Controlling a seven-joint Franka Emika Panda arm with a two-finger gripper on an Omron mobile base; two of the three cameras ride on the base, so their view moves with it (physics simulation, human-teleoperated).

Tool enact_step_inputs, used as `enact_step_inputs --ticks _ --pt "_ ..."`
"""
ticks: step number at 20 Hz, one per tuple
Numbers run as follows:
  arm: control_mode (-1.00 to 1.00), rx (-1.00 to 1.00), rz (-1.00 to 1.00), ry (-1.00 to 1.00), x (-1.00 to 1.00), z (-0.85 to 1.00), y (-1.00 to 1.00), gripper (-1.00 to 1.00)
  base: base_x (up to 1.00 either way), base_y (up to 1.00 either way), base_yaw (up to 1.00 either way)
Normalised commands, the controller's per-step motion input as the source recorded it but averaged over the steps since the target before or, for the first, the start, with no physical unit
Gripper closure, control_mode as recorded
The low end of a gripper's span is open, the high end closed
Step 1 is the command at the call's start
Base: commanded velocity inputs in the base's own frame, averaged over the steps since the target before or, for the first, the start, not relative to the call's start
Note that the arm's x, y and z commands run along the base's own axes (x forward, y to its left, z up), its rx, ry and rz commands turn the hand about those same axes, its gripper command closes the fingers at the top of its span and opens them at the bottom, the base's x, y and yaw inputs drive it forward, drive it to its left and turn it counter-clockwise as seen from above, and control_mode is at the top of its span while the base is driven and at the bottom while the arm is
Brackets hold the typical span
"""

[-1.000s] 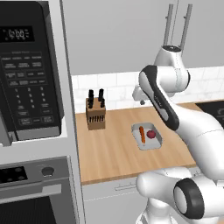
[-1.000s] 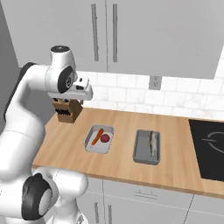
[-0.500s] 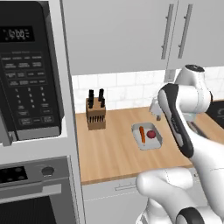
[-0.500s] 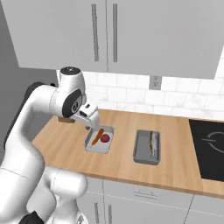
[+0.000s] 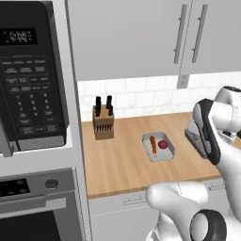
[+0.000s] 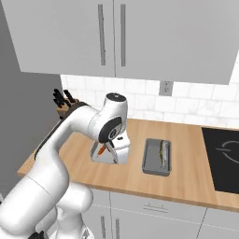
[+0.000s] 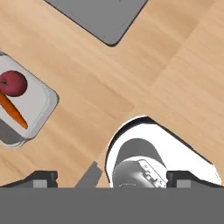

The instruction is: Take the meat container that has the fish and place it on the second highest rack of the freezer. Then take the vegetable container that has the carrot and tomato and place it on the highest rack of the freezer.

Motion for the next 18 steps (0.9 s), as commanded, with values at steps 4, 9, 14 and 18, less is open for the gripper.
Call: enact_step_inputs --ticks 4,9,14,18 --pt "-1.0 0.21 -0.44 0.16 0.0 -0.34 -0.98 -1.0 0.0 0.0 0.0" --pt "-1.0 0.13 -0.29 0.01 0.0 -0.53 -0.63 -1.0 0.0 0.0 0.0" --pt "-1.0 0.02 -0.03 -0.26 0.0 -0.54 -0.35 -1.0 0.0 0.0 0.0" --pt "-1.0 0.02 0.0 -0.11 0.0 -0.25 -0.23 -1.0 0.0 0.0 0.0"
